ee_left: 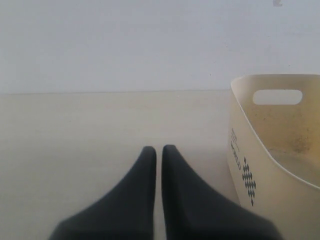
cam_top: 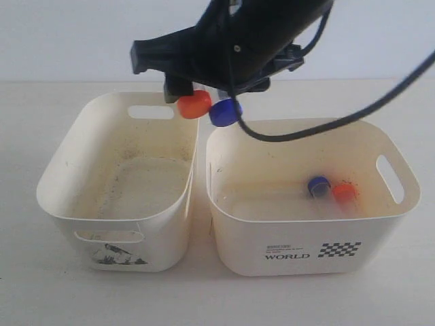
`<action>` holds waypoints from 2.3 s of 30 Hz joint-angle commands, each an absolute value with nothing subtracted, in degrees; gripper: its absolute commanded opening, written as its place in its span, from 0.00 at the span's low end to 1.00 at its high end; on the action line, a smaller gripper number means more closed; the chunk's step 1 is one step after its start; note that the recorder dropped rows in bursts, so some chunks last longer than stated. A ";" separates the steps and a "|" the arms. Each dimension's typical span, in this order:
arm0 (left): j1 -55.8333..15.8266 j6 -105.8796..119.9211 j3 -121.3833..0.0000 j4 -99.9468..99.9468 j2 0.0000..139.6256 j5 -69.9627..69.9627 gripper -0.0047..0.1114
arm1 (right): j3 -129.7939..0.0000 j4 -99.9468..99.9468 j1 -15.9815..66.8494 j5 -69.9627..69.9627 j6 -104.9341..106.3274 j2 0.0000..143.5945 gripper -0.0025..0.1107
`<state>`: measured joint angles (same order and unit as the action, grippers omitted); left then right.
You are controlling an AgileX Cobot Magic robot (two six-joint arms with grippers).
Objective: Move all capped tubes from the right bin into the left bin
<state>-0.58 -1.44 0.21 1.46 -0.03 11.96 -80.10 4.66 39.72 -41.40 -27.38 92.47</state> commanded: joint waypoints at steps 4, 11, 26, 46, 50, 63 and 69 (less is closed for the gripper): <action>-0.56 -1.98 0.00 1.24 0.00 11.97 0.08 | -89.01 4.70 42.25 -42.64 -23.64 100.66 0.02; -0.56 -1.98 0.00 1.24 0.00 11.97 0.08 | -92.10 5.27 42.35 -46.50 -21.83 102.40 0.02; -0.56 -1.98 0.00 1.24 0.00 11.97 0.08 | -83.04 22.32 42.35 -56.70 -33.76 92.95 0.02; -0.56 -1.98 0.00 1.24 0.00 11.97 0.08 | -65.34 27.89 36.70 -52.59 -44.57 86.48 0.02; -0.56 -1.98 0.00 1.24 0.00 11.97 0.08 | -64.03 27.34 35.84 -49.64 -44.57 86.48 0.02; -0.56 -1.98 0.00 1.24 0.00 11.97 0.08 | -59.00 25.90 35.84 -42.08 -44.57 88.71 0.02; -0.56 -1.98 0.00 1.24 0.00 11.97 0.08 | -58.63 25.61 35.84 -41.69 -44.70 88.71 0.02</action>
<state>-0.58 -1.44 0.21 1.46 -0.03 11.96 -58.79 25.55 36.06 -41.89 -44.34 88.83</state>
